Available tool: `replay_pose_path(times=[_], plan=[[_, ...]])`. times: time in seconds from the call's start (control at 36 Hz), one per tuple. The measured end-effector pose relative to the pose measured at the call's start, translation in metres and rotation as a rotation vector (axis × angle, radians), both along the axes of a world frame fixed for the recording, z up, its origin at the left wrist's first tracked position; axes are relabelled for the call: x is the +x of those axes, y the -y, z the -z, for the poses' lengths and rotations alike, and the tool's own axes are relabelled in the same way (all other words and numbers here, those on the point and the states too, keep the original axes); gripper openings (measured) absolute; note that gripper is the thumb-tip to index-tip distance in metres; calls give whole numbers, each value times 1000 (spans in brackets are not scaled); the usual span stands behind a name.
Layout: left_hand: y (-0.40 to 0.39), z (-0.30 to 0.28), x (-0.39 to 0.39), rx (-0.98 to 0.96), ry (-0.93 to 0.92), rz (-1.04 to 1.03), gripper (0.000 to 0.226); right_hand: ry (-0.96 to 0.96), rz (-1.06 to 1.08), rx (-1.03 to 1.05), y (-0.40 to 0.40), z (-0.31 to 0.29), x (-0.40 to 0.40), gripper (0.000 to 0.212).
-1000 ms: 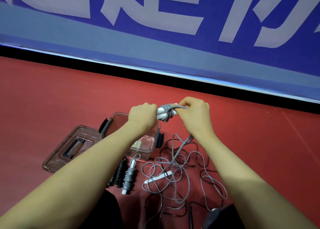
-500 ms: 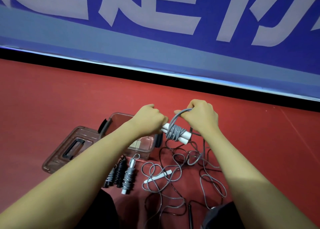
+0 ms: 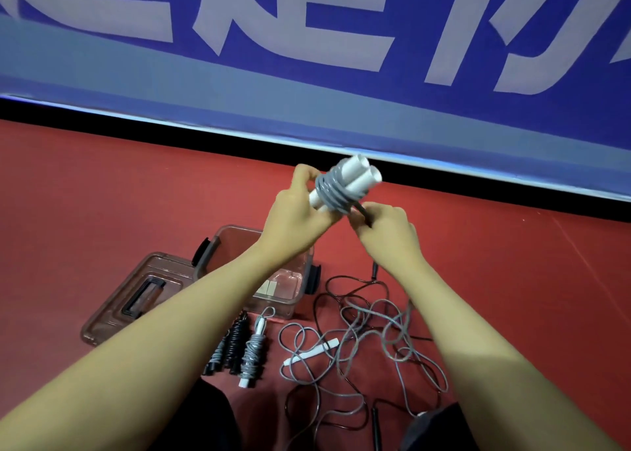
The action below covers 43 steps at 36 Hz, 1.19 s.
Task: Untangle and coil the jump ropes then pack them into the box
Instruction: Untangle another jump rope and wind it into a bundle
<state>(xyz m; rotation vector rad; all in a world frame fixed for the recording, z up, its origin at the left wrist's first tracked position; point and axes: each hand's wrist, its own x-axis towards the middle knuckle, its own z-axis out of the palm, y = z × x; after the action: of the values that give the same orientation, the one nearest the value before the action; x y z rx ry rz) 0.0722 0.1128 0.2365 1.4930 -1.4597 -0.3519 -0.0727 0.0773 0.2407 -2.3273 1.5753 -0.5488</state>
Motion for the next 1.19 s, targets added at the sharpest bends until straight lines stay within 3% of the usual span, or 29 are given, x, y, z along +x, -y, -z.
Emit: replay_pose_path(times=[0.14,0.39,0.58,0.69,0.75,0.83,0.97,1.19], plan=[[10,1,-5,171,-84,-156,38,-38,-22,-26,-3,2,6,33],[14,10,-2,333,125,-263,36,-113,-144,52,-7,0,10,25],[14,18,10,448,542,-312,31,-237,-325,7,-13,-1,10,12],[12,19,11,472,757,-272,28,-350,-382,-144,-12,-6,9,7],[12,20,12,485,836,-250,25,-388,-377,-249,-13,-8,9,14],[13,21,12,485,942,-192,22,-268,-337,-423,-16,-5,12,27],[12,18,8,444,1112,-96,22,-246,-184,-212,-10,-1,11,33],[11,18,13,405,1205,-137,28,-29,-97,-154,-6,-1,9,19]])
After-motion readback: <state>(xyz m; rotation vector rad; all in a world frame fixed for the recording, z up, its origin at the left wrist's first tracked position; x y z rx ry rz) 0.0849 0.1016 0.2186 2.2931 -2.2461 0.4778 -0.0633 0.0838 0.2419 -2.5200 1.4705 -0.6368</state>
